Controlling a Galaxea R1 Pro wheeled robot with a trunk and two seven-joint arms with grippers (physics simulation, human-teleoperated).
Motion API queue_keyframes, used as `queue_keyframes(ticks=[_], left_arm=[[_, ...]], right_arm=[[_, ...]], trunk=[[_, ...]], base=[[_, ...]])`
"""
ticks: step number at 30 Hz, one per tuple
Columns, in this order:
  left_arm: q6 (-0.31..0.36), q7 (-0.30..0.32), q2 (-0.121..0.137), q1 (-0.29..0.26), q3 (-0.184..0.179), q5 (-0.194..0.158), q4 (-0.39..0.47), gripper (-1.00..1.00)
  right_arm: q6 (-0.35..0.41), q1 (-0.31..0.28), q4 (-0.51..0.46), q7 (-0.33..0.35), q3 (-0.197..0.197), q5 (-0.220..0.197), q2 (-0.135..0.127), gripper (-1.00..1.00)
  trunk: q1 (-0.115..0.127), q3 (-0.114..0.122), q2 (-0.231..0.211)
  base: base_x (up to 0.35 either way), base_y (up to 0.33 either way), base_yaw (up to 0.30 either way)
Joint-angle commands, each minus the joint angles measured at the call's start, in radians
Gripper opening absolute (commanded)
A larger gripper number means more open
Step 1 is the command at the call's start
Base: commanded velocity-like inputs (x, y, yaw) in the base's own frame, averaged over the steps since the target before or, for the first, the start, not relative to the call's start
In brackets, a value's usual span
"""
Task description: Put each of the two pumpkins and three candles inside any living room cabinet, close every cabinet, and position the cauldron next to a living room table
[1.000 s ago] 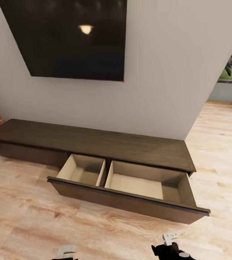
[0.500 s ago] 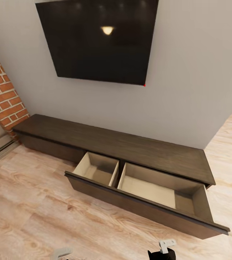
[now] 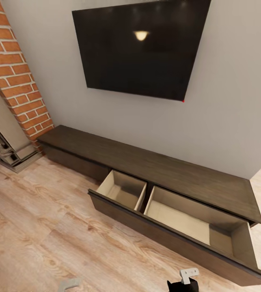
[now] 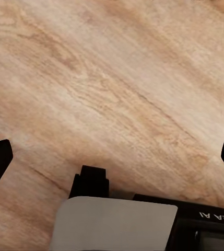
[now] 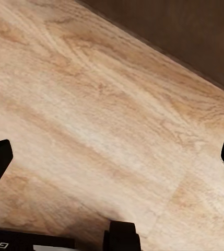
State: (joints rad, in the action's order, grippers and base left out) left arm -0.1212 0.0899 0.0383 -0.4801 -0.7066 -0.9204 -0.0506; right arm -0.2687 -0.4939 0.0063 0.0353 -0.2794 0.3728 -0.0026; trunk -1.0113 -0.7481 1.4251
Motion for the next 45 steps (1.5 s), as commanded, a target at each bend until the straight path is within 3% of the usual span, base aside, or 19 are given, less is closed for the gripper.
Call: queue_keyframes(ticks=[1, 15, 27, 45], left_arm=[[0.000, 0.000, 0.000, 0.000, 0.000, 0.000, 0.000, 1.00], [0.000, 0.001, 0.000, 0.000, 0.000, 0.000, 0.000, 1.00], [0.000, 0.001, 0.000, 0.000, -0.001, 0.000, 0.000, 1.00], [0.000, 0.001, 0.000, 0.000, 0.000, 0.000, 0.000, 1.00]], right_arm=[[0.000, 0.000, 0.000, 0.000, 0.000, 0.000, -0.002, 1.00], [0.000, 0.000, -0.003, 0.000, 0.000, -0.009, 0.006, 1.00], [0.000, 0.000, -0.003, -0.002, 0.000, -0.011, 0.006, 1.00], [0.000, 0.000, -0.003, -0.002, 0.000, -0.011, 0.006, 1.00]], trunk=[[0.004, 0.003, -0.007], [0.058, 0.047, -0.105], [0.104, 0.082, -0.189], [0.104, 0.074, -0.189]], base=[[0.000, 0.000, 0.031], [0.000, 0.000, 0.011], [0.000, 0.000, 0.262], [0.000, 0.000, 0.287]])
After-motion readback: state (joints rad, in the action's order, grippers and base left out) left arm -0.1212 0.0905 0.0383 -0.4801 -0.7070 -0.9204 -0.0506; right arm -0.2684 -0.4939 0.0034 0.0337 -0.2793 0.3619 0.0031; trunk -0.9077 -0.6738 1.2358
